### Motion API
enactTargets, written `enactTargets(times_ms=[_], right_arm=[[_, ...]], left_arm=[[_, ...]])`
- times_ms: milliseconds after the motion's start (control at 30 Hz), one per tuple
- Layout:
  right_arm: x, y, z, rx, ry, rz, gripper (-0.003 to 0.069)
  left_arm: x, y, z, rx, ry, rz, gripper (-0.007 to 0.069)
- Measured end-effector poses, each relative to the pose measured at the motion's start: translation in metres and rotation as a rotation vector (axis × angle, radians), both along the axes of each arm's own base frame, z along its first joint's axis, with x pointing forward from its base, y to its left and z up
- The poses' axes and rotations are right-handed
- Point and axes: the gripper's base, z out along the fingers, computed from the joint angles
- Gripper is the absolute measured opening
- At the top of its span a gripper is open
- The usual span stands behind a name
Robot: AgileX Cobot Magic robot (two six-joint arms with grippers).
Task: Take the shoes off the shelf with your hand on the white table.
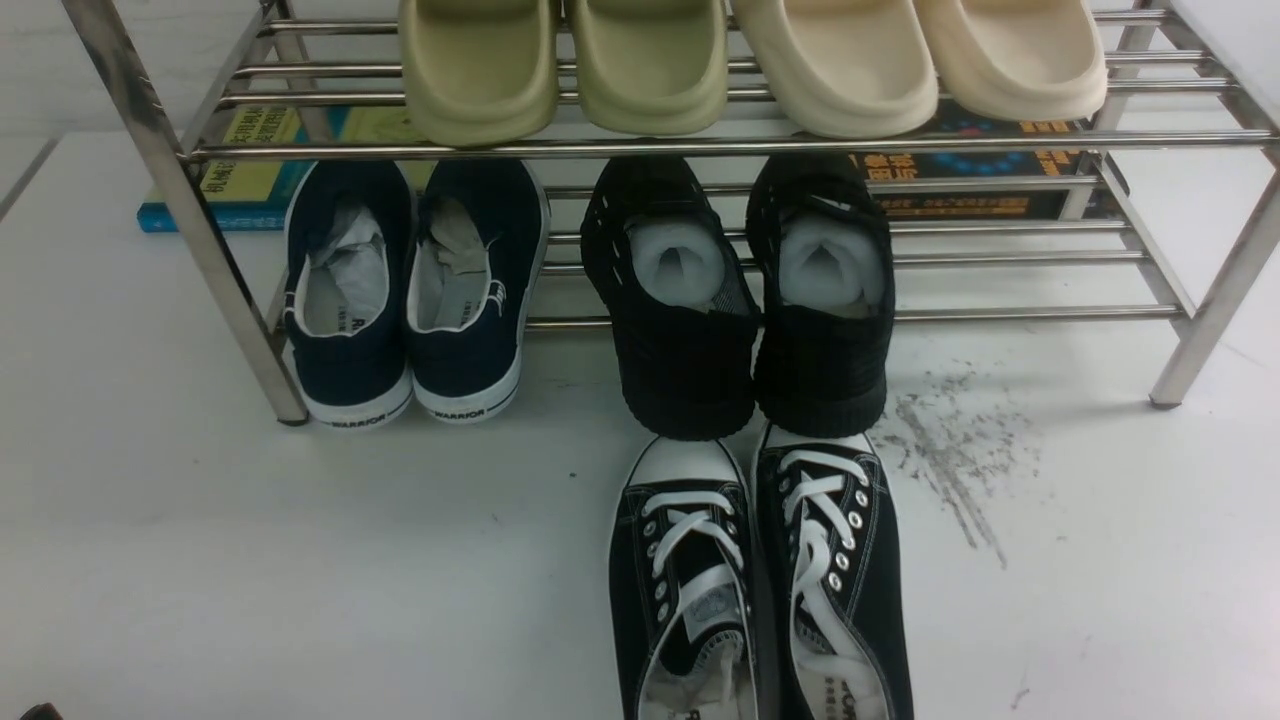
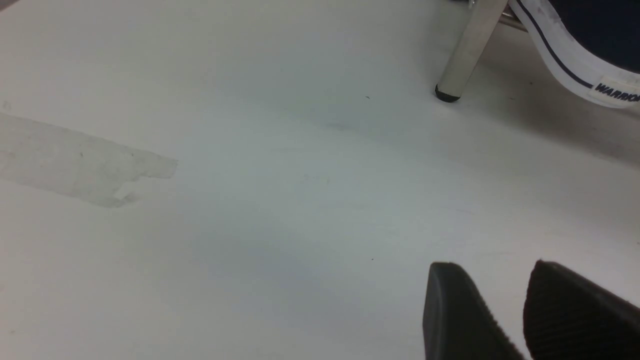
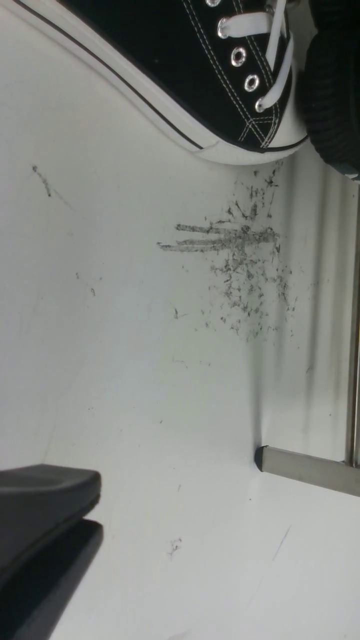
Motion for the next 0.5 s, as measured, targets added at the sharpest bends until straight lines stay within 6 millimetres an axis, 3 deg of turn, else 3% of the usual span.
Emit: enactTargets(times_ms=[500], right_arm=[[0.0000,0.0000,0.0000,0.000,0.000,0.000,0.0112]], left_arm=[[0.0000,0.0000,0.0000,0.000,0.000,0.000,0.0242]])
